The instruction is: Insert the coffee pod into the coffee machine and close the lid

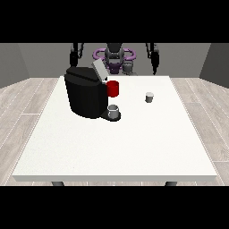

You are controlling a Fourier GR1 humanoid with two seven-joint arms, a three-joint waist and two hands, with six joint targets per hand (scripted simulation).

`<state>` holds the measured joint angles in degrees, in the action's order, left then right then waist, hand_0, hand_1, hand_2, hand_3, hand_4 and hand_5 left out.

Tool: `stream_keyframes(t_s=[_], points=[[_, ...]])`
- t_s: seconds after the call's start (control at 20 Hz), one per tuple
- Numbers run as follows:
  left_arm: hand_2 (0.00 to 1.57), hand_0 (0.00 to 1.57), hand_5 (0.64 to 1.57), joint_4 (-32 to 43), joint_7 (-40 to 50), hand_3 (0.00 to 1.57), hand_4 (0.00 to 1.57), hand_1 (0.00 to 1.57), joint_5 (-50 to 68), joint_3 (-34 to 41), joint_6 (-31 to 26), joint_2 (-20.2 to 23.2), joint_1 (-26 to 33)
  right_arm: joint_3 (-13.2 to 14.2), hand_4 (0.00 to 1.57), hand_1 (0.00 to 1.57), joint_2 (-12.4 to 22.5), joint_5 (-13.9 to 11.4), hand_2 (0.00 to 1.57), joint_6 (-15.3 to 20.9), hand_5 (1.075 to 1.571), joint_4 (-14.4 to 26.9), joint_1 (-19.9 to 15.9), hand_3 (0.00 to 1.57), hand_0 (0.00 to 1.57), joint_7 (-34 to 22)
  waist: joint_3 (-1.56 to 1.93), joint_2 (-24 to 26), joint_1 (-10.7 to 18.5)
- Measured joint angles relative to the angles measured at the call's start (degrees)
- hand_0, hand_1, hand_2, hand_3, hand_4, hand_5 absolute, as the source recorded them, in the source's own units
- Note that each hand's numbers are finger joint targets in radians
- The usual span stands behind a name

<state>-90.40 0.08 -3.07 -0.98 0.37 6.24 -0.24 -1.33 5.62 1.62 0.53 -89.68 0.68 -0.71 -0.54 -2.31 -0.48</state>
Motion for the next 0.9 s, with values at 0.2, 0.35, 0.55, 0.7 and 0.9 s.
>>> stream_keyframes(t_s=[0.2, 0.35, 0.55, 0.7, 0.9], points=[[0.00, 0.00, 1.571, 1.94, -3.45, 0.00, 0.27, 0.00, 1.84, 1.06, -1.81, -0.40, 0.12, -0.10, 0.13, 0.00, -0.04, -0.57, 0.00, -0.39, 1.571, -0.01, 0.46, 0.00, 0.00, -0.16, 0.34, 1.80, -0.13], [0.00, 0.00, 1.571, 1.82, -6.41, 0.00, 0.24, 0.00, 5.05, 2.83, -4.80, 0.50, 0.05, 1.87, 0.11, 0.00, 0.22, 0.26, 0.00, 0.16, 1.571, 0.06, 0.21, 0.00, 0.00, -0.04, 0.44, 2.83, 0.02], [0.00, 0.00, 1.571, 1.95, -9.22, 0.00, 0.21, 0.00, 4.12, 3.19, -6.57, 2.50, 0.41, 3.95, 0.14, 0.00, -2.28, -0.31, 0.00, 4.43, 1.571, 0.69, 0.11, 0.00, 0.00, 4.27, 0.50, 3.14, 0.05], [0.00, 0.00, 1.571, 3.72, -10.31, 0.00, 0.00, 0.00, 1.55, 4.00, -6.27, 4.63, -1.43, 4.05, 0.22, 0.00, -3.27, -0.25, 0.00, 5.31, 1.571, 0.36, -0.49, 0.00, 0.00, 5.70, 0.52, 2.15, -1.11], [0.00, 0.00, 1.571, 7.80, -8.29, 0.00, 0.00, 0.00, 0.96, 6.84, -7.42, 8.32, -6.03, 3.20, 0.17, 0.00, -4.04, -0.45, 0.00, 5.21, 1.571, 0.15, -0.70, 0.00, 0.00, 7.21, 0.52, 0.61, -3.19]])
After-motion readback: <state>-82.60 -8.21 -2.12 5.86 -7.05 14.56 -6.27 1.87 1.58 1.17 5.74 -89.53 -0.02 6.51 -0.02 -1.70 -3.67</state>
